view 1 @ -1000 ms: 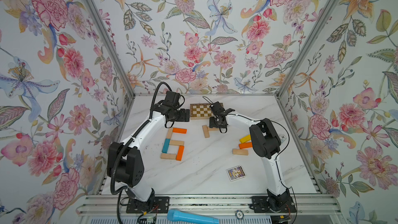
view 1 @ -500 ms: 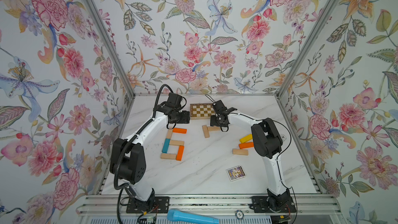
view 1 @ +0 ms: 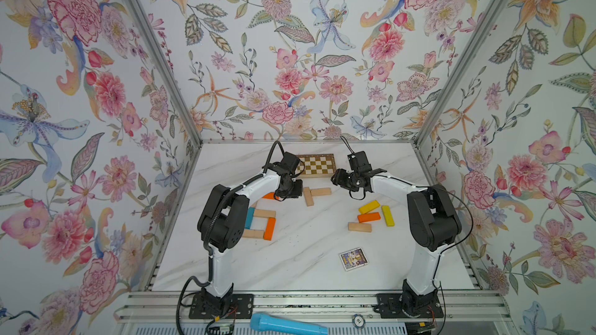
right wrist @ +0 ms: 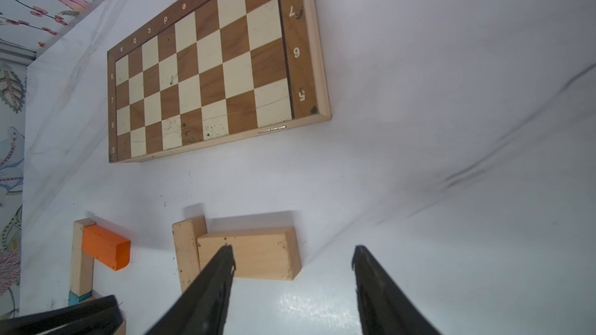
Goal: Assemble the number 6 with building blocks
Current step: Adjust the building block at the center of the board.
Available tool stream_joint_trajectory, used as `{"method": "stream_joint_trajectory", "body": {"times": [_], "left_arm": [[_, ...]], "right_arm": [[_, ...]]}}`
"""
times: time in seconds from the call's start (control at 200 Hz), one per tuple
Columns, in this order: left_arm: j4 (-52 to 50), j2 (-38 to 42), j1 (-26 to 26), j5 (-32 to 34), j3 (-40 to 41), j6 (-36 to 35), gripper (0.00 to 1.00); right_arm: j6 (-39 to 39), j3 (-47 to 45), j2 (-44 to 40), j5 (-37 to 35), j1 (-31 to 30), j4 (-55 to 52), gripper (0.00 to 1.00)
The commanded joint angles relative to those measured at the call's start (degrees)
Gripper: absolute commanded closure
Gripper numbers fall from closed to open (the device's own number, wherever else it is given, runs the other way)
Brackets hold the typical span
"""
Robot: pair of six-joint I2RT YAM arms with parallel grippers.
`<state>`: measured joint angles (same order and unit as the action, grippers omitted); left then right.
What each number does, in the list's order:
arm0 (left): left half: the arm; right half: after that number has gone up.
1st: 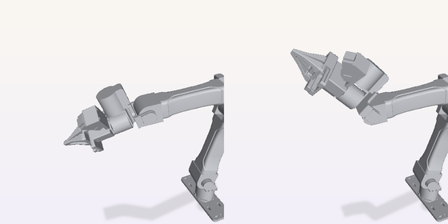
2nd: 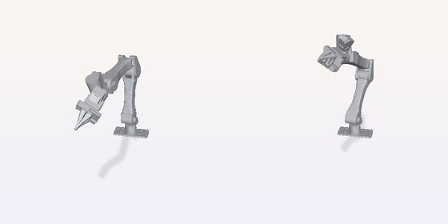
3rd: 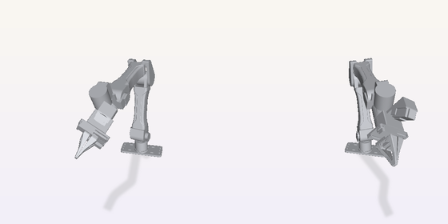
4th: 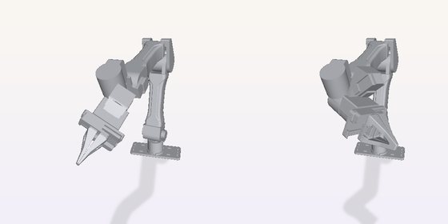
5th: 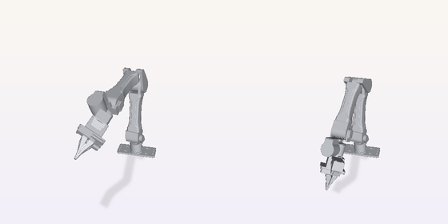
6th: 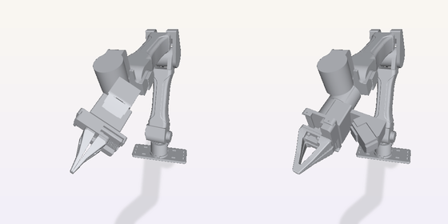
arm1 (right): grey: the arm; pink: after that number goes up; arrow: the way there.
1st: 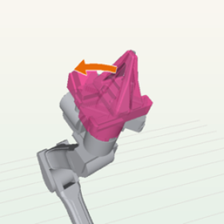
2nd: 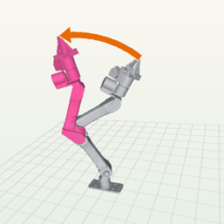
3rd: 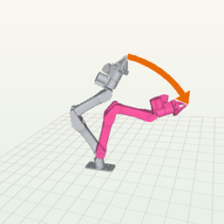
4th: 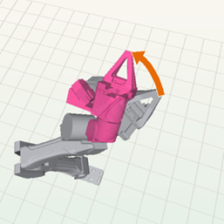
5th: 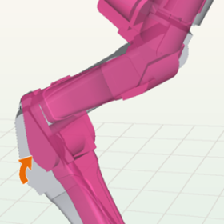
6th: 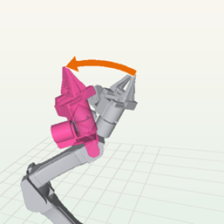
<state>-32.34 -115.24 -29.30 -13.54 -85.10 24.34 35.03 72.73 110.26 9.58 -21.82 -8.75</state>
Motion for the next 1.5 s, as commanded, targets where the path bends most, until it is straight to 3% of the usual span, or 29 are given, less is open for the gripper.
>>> {"method": "stream_joint_trajectory", "body": {"times": [0.0,0.285,0.48,1.496], "left_arm": [[0.93,-2.87,-0.15,-0.66,-2.96,2.45,0.82],[-1.87,-9.15,-0.08,1.10,-10.10,1.83,0.85],[-3.69,-12.40,0.43,1.94,-13.89,0.74,0.86],[-1.06,-12.57,-0.41,-1.40,-11.32,1.41,0.90]], "right_arm": [[0.87,-2.42,-0.67,3.51,0.69,3.13,0.42],[0.42,-3.87,0.43,3.74,2.22,3.47,0.60],[-1.84,-2.23,2.49,1.84,2.13,0.59,0.65],[-0.68,0.32,6.54,0.82,-1.29,-1.72,0.68]]}}
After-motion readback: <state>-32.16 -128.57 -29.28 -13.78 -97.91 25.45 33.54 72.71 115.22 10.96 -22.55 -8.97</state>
